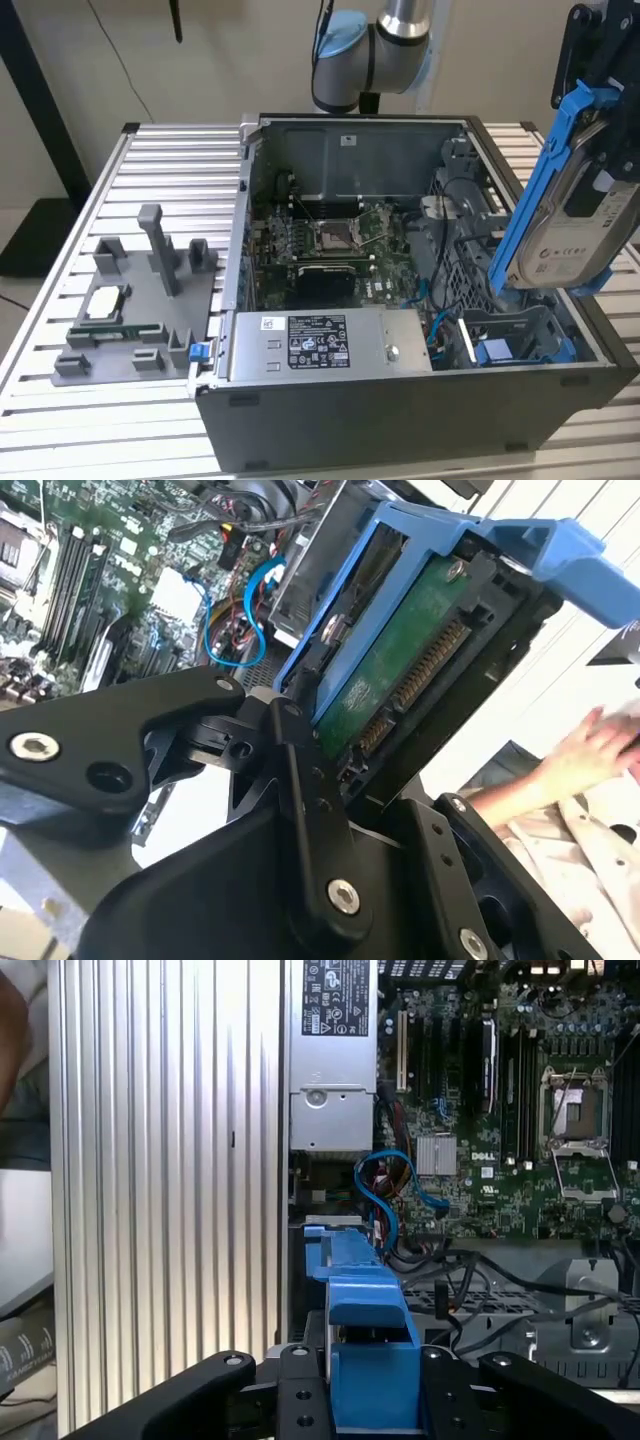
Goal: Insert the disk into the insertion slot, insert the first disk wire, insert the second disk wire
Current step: 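Insert the disk into the insertion slot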
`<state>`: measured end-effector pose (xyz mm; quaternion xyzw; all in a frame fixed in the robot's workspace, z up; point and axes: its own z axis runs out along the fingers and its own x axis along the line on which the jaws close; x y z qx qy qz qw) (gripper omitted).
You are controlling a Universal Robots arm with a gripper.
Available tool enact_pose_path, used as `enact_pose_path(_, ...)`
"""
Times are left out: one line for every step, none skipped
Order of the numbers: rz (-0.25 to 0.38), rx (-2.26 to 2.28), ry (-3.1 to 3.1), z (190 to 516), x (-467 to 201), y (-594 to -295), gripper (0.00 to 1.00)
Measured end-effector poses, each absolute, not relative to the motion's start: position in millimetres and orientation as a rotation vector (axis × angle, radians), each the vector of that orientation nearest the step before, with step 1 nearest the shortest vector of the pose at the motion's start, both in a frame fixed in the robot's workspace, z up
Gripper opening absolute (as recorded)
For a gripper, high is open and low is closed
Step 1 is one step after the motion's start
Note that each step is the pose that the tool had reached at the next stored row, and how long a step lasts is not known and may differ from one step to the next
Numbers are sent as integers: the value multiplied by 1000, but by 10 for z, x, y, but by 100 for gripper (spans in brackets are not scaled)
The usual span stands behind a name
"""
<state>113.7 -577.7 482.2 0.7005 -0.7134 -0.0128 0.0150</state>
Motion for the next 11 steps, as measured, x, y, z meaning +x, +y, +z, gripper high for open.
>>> enact_pose_path(-40,2180,-2220,4816,1137,-5777,0)
enact_pose_path(-40,2180,-2220,4814,1137,-5777,0)
enact_pose_path(-40,2180,-2220,4815,1137,-5777,0)
enact_pose_path(-40,2180,-2220,4812,1137,-5777,0)
enact_pose_path(-40,2180,-2220,4809,1137,-5777,0)
enact_pose_path(-40,2180,-2220,4809,1137,-5777,0)
enact_pose_path(-40,2180,-2220,4808,1137,-5777,0)
enact_pose_path(-40,2180,-2220,4808,1137,-5777,0)
enact_pose_path(-40,2180,-2220,4808,1137,-5777,0)
enact_pose_path(-40,2180,-2220,4808,1137,-5777,0)
enact_pose_path(-40,2180,-2220,4807,1137,-5777,0)
